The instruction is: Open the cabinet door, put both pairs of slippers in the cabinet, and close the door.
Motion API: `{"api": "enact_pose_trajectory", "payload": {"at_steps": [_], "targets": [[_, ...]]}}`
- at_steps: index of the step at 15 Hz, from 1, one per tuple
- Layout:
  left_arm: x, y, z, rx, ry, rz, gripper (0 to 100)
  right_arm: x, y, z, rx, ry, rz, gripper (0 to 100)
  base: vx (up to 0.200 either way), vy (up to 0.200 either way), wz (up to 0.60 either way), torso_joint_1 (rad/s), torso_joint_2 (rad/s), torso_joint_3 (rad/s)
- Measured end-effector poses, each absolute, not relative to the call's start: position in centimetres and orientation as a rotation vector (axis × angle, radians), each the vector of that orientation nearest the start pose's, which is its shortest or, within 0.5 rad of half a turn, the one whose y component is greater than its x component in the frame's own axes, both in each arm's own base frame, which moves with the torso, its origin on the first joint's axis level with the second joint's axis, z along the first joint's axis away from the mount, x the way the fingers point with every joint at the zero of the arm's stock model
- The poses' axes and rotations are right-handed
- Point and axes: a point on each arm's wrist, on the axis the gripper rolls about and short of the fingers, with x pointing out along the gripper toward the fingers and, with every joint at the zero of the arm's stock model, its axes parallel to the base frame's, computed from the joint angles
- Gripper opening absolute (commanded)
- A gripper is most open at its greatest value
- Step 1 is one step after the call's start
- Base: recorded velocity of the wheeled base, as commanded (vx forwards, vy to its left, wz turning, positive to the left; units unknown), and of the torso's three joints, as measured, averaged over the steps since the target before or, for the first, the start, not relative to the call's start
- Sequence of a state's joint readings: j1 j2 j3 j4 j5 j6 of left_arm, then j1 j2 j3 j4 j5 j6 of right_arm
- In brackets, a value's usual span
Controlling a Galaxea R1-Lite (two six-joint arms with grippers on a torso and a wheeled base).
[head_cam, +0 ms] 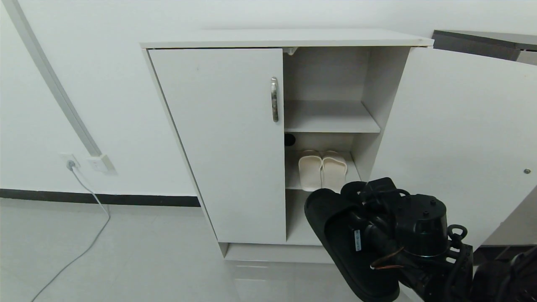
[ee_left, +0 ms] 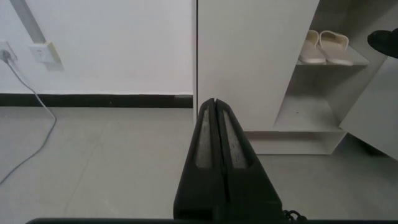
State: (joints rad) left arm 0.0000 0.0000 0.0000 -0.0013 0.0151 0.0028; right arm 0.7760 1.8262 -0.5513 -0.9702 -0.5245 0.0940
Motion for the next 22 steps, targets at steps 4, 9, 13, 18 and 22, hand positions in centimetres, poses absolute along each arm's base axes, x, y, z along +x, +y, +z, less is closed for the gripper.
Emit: {"api": "enact_pose_trajectory", "payload": {"at_steps": [4, 9, 13, 18, 22], "targets": [[-2.3, 0.0, 7.6, 0.004, -0.001, 0.015, 0, 21.5, 19.9, 11.4, -0.096, 0.259, 0.249, 0, 0.0, 0.0, -0.3, 0.001, 0.0, 0.0], [-2.3, 0.0, 7.6, 0.004, -0.002, 0.015, 0, 21.7, 20.7, 11.0, -0.08, 0.237, 0.271, 0, 0.0, 0.0, 0.0, 0.0, 0.0, 0.0], [-2.3, 0.0, 7.6, 0.004, -0.002, 0.015, 0, 23.7, 23.5, 11.7, -0.036, 0.163, 0.232, 0, 0.0, 0.0, 0.0, 0.0, 0.0, 0.0], [-2.3, 0.0, 7.6, 0.005, -0.001, 0.015, 0, 26.2, 27.2, 15.0, -0.056, 0.242, 0.047, 0, 0.0, 0.0, 0.0, 0.0, 0.0, 0.0], [-2.3, 0.0, 7.6, 0.005, -0.001, 0.015, 0, 25.9, 28.2, 19.8, -0.018, 0.248, 0.019, 0, 0.0, 0.0, 0.0, 0.0, 0.0, 0.0]]}}
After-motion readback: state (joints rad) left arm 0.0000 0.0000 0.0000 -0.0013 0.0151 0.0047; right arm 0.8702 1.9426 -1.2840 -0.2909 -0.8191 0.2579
